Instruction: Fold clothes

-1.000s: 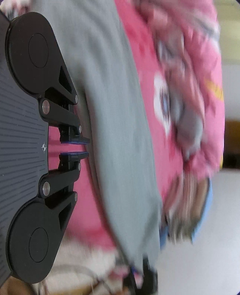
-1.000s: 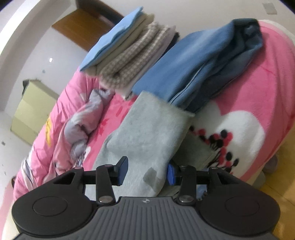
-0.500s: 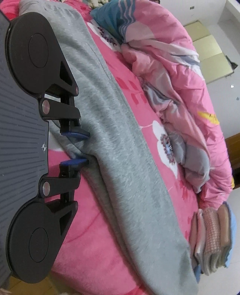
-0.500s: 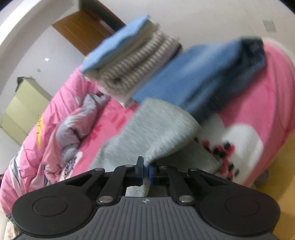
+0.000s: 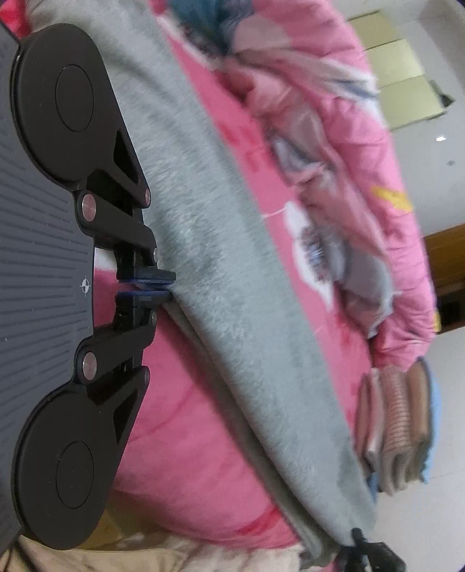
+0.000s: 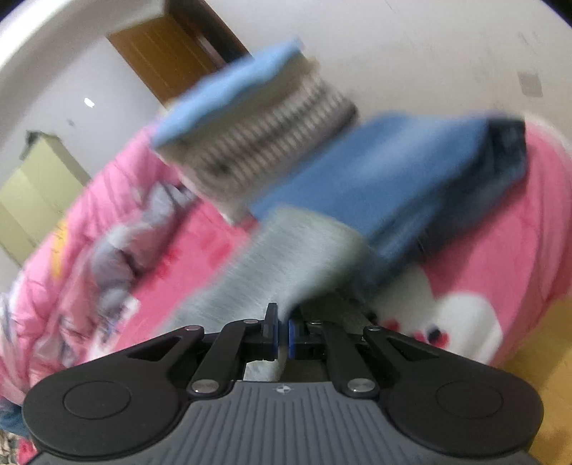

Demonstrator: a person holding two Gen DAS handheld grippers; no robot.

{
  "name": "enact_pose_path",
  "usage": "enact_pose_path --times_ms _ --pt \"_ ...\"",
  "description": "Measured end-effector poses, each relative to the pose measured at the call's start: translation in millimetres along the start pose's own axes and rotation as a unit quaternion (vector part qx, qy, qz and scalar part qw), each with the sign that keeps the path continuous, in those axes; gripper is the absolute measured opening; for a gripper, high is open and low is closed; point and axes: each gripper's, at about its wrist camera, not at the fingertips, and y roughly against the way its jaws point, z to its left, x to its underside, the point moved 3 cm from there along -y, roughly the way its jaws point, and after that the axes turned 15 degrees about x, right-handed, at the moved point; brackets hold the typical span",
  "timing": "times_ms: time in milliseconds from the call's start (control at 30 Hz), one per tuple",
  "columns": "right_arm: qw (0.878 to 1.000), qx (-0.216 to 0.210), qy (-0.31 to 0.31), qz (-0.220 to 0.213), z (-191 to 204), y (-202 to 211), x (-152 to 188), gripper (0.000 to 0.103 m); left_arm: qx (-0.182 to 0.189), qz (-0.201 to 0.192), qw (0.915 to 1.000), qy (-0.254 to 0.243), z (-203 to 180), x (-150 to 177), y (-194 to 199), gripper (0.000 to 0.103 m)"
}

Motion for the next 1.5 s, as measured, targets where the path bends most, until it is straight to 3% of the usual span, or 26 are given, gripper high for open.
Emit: enact_pose_path --times_ms 100,300,367,400,433,467,533,600,667,767,933,1067,1133,1167,1200,1300,1400,1500 --pt "1.000 0.004 -0.007 0.016 -7.9 -6.5 4.7 0.006 0.015 -0.003 0.9996 0.023 3.6 0.0 5.5 0.003" --pt "0.999 0.028 -0.031 -0.006 -12.1 40.7 -1.8 0.035 0.042 -0.008 0.9946 0.095 10.8 10.0 36.0 0.007" --pt "0.998 0.013 -0.053 -0.018 -10.6 63.0 1.7 0.036 0.040 -0.007 0.9876 0.152 20.3 16.6 44.3 0.008" --pt "0.998 -0.003 -0.063 -0.026 -7.8 74.3 5.1 0.037 0.042 -0.015 0.9800 0.194 28.1 20.8 48.1 0.010" --pt "0.997 -0.020 -0.070 -0.032 -4.3 84.5 8.8 0.039 0.046 -0.025 0.9694 0.240 37.0 25.4 52.0 0.012" --pt "0.996 -0.042 -0.069 -0.029 2.6 90.4 14.2 0.040 0.055 -0.041 0.9534 0.294 47.7 31.5 55.1 0.014" --pt "0.994 -0.098 -0.053 0.008 25.0 92.6 28.8 0.042 0.080 -0.082 0.9086 0.401 69.6 45.6 59.8 0.022" --pt "0.982 -0.163 -0.040 0.083 51.0 81.5 51.4 0.044 0.100 -0.120 0.8621 0.482 86.1 59.6 62.3 0.027" --pt "0.964 -0.205 -0.035 0.167 72.7 64.5 80.9 0.044 0.110 -0.149 0.8270 0.531 96.4 71.3 63.9 0.029" --pt "0.938 -0.229 -0.027 0.259 98.4 41.6 122.5 0.044 0.113 -0.177 0.7976 0.565 102.8 83.1 65.3 0.033" --pt "0.931 -0.214 -0.020 0.294 122.1 11.8 159.4 0.044 0.116 -0.199 0.7658 0.600 110.7 94.8 51.6 0.034" --pt "0.926 -0.227 -0.063 0.295 125.7 -3.3 167.9 0.044 0.117 -0.225 0.7537 0.606 115.7 95.1 45.9 0.033" --pt "0.923 -0.235 -0.090 0.292 124.6 -10.6 169.3 0.043 0.118 -0.235 0.7534 0.603 117.1 92.9 41.6 0.028" --pt "0.921 -0.237 -0.100 0.293 123.5 -13.2 170.3 0.040 0.116 -0.237 0.7560 0.599 117.0 91.9 40.0 0.022" --pt "0.919 -0.238 -0.110 0.294 122.3 -15.9 171.3 0.035 0.113 -0.236 0.7600 0.595 116.6 90.0 38.7 0.006" --pt "0.916 -0.243 -0.124 0.294 119.0 -16.2 169.5 0.009 0.108 -0.237 0.7654 0.589 113.6 85.3 49.3 0.002" --pt "0.913 -0.263 -0.110 0.291 116.8 3.4 156.8 0.006 0.111 -0.237 0.7706 0.581 112.7 77.7 72.5 0.001" --pt "0.919 -0.249 -0.089 0.292 111.7 14.9 150.1 0.001 0.110 -0.219 0.7815 0.574 111.4 75.4 85.3 0.001"
